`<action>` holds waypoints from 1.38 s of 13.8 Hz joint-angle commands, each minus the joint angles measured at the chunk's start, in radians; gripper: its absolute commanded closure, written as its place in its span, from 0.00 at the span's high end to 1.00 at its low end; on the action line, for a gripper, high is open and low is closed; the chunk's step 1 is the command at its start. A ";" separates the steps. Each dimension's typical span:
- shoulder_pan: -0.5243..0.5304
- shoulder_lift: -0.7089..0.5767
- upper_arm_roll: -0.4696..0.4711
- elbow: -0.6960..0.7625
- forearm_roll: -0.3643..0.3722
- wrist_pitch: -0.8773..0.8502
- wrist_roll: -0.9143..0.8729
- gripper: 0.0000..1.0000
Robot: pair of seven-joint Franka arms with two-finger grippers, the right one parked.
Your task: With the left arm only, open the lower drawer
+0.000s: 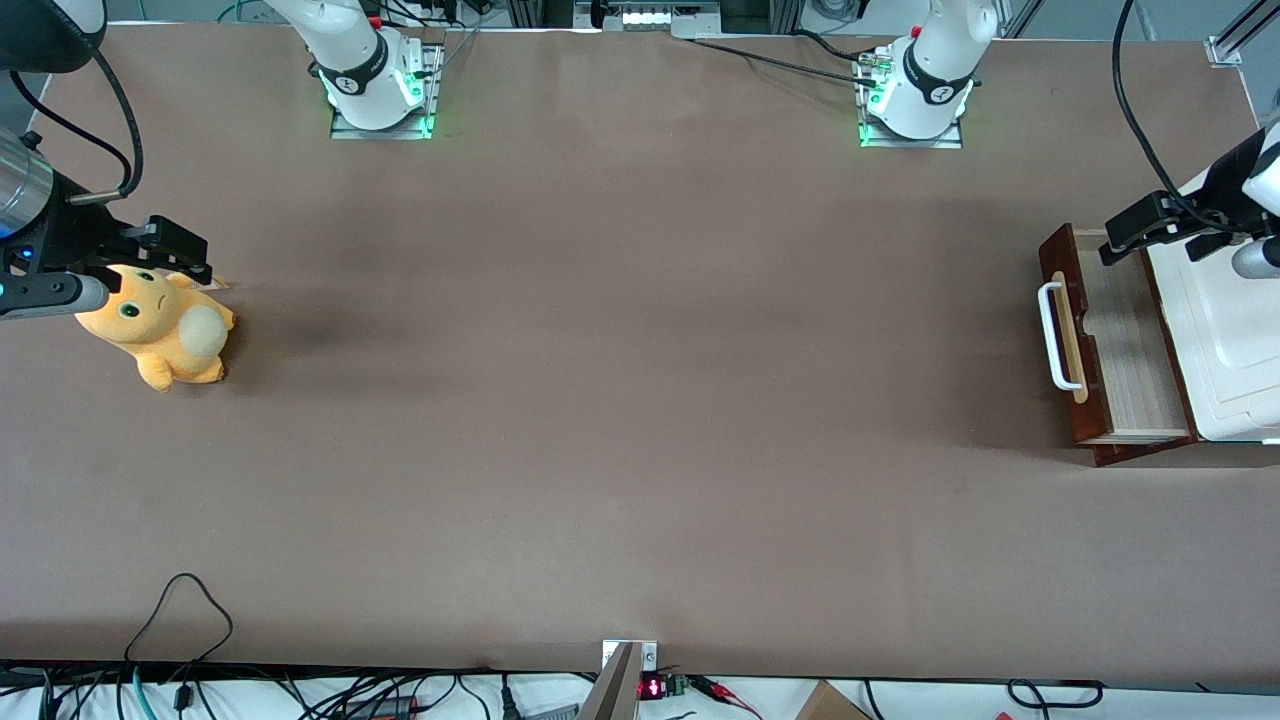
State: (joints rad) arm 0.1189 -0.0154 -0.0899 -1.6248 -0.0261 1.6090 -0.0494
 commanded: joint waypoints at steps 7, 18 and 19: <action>-0.117 0.011 0.121 0.028 -0.002 -0.015 0.026 1.00; -0.119 0.009 0.116 0.028 -0.002 -0.043 0.013 1.00; -0.119 0.011 0.116 0.028 -0.002 -0.043 0.013 1.00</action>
State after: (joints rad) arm 0.0119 -0.0153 0.0162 -1.6232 -0.0261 1.5902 -0.0381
